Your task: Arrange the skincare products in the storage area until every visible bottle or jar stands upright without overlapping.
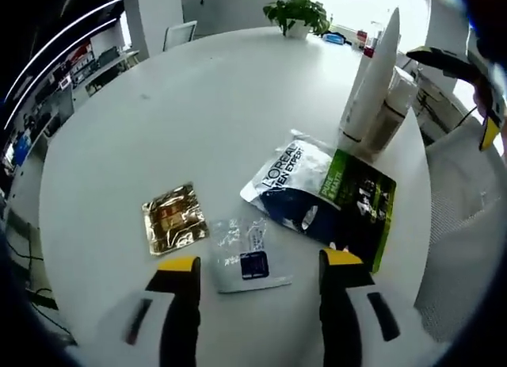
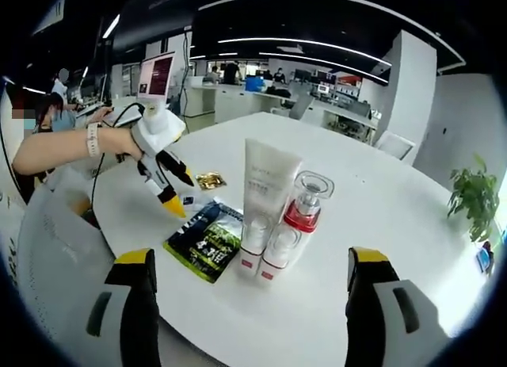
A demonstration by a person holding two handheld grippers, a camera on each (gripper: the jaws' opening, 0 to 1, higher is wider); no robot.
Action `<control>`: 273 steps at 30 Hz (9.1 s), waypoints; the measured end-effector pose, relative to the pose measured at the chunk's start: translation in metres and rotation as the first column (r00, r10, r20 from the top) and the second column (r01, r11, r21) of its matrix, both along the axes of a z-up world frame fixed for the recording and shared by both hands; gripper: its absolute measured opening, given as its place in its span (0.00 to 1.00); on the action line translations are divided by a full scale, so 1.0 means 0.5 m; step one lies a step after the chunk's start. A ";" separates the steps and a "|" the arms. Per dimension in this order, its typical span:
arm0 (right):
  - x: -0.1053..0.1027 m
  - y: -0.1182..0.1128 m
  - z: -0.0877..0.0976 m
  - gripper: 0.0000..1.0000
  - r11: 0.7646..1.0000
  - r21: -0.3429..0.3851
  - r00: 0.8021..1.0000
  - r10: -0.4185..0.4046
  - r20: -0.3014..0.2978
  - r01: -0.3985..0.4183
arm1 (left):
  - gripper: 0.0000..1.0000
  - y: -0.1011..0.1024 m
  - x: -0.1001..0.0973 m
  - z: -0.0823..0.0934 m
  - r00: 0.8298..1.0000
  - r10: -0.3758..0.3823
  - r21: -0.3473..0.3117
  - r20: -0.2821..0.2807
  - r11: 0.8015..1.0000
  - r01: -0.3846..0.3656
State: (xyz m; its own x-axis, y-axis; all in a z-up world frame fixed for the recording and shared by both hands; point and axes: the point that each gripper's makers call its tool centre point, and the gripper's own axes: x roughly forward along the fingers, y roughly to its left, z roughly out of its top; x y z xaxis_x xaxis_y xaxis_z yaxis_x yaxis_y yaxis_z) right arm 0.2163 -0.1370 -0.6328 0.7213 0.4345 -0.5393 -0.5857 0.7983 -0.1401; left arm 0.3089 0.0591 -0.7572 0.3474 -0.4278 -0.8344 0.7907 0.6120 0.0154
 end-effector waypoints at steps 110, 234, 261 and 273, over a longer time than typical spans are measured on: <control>-0.023 0.002 -0.018 1.00 1.000 -0.012 0.999 0.020 -0.024 -0.020 | 0.42 -0.011 -0.159 -0.024 0.822 -0.554 0.205 -0.132 0.796 0.569; -0.019 -0.010 -0.028 1.00 0.999 -0.018 0.997 0.030 -0.064 -0.031 | 0.93 0.072 -0.117 0.181 0.943 -0.107 -0.061 0.317 0.989 0.132; -0.012 -0.021 -0.040 1.00 1.000 -0.016 0.997 -0.003 -0.080 0.001 | 0.69 0.031 0.005 0.172 0.852 -0.430 0.108 0.299 0.902 0.417; -0.008 -0.031 -0.041 1.00 1.000 -0.012 0.997 -0.016 -0.078 0.015 | 0.63 0.024 0.034 0.138 0.808 -0.554 0.188 0.201 0.831 0.523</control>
State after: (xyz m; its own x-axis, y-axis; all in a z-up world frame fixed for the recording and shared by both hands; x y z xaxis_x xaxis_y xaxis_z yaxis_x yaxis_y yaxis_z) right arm 0.2121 -0.1524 -0.6533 0.6833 0.4170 -0.5993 -0.5825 0.8063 -0.1032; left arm 0.3258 0.0709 -0.6880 0.2831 -0.5088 -0.8130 0.9548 0.0695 0.2890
